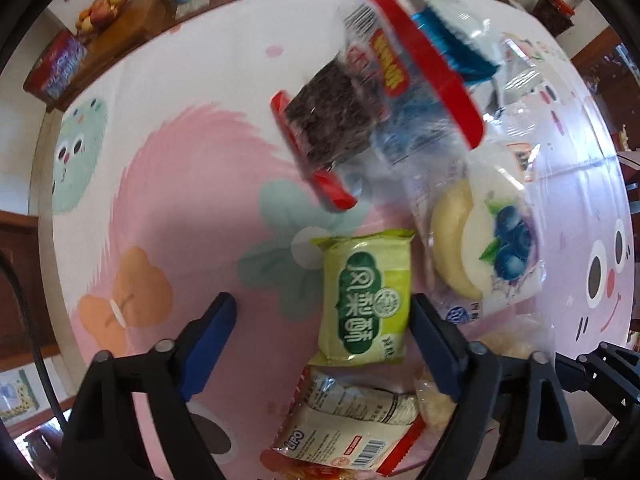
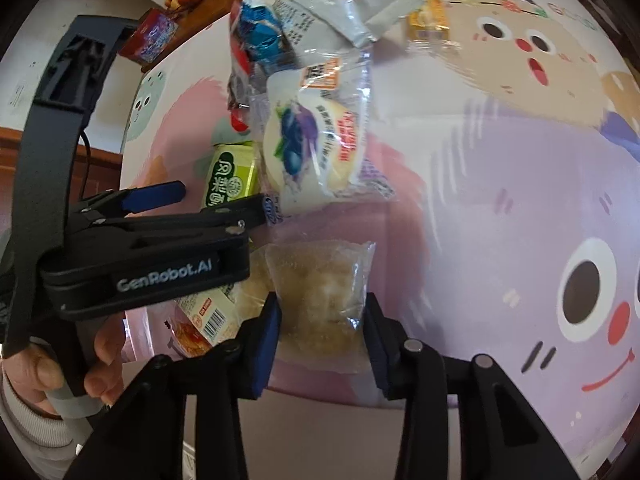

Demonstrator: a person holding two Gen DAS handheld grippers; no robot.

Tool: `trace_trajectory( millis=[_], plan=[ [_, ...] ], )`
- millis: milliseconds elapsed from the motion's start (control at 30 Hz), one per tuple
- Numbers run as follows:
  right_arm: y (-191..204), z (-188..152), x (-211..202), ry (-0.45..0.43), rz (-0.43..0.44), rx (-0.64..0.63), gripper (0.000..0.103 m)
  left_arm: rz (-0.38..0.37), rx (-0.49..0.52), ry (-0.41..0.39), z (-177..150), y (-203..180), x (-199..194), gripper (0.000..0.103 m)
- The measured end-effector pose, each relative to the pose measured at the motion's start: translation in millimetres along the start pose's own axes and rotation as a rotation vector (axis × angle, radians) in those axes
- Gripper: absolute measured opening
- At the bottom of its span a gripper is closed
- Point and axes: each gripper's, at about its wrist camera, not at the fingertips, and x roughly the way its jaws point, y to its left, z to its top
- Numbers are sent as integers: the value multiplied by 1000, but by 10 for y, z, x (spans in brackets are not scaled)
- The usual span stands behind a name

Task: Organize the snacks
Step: 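Grasp the green-wrapped biscuit with the left tool while the right grasps a clear rice-cake bag, then carry the green biscuit with the left tool while the right carries the rice-cake bag over the tray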

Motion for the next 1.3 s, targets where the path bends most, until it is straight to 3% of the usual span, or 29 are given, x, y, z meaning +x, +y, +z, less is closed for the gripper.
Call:
trace_trajectory(
  millis=[33,67,100,367,667,967,1300],
  plan=[
    [-10,-8,-12,-4,-6,4,38,0,10,-19,3,-30,-32,62],
    [-24,-29,-37,-11,-13,13,37,-1,21,-30,12,-68,-60,41],
    [-38,-44,-56,-17,-19,19,37,2,37,-38,14,-103,-89,35],
    [-193,-226,-375,-91,-67,48,34,15,0,-75,-120,-55,-227,34],
    [-186,-427,-1028,-260,-141,50,33,30,-38,-266,-490,199,-1204,34],
    [127,-740,-1802,-447,-142,13,33,21,-93,-407,-1313,265,-2262,35],
    [336,-1587,-2453,-566,-168,-57,33,21,-144,-452,-2279,12,-2796,35]
  ],
)
